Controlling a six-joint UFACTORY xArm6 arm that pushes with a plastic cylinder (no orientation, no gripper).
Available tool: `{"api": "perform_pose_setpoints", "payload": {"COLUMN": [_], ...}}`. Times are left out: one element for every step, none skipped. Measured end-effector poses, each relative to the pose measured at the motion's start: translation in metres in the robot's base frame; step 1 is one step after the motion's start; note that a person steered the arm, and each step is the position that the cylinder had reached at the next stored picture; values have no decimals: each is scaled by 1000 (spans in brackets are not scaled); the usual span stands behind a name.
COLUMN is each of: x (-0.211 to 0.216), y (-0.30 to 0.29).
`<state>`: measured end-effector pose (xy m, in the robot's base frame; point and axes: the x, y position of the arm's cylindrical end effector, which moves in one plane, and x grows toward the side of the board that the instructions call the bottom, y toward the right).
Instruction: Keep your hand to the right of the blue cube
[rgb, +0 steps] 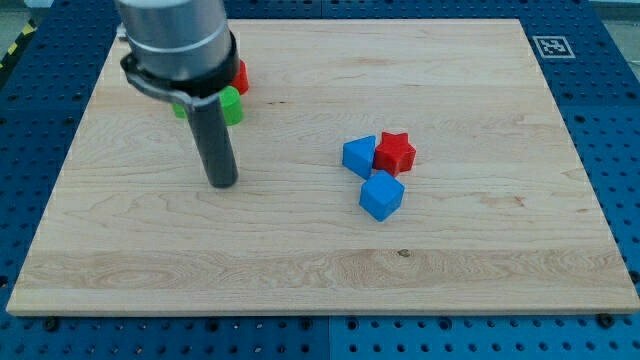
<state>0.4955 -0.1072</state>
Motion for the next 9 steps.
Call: {"api": "perform_pose_setpoints", "payload": {"x": [30,53,55,55,58,60,60,79,93], "y": [13,49,87,87,87,87,87,89,89]}}
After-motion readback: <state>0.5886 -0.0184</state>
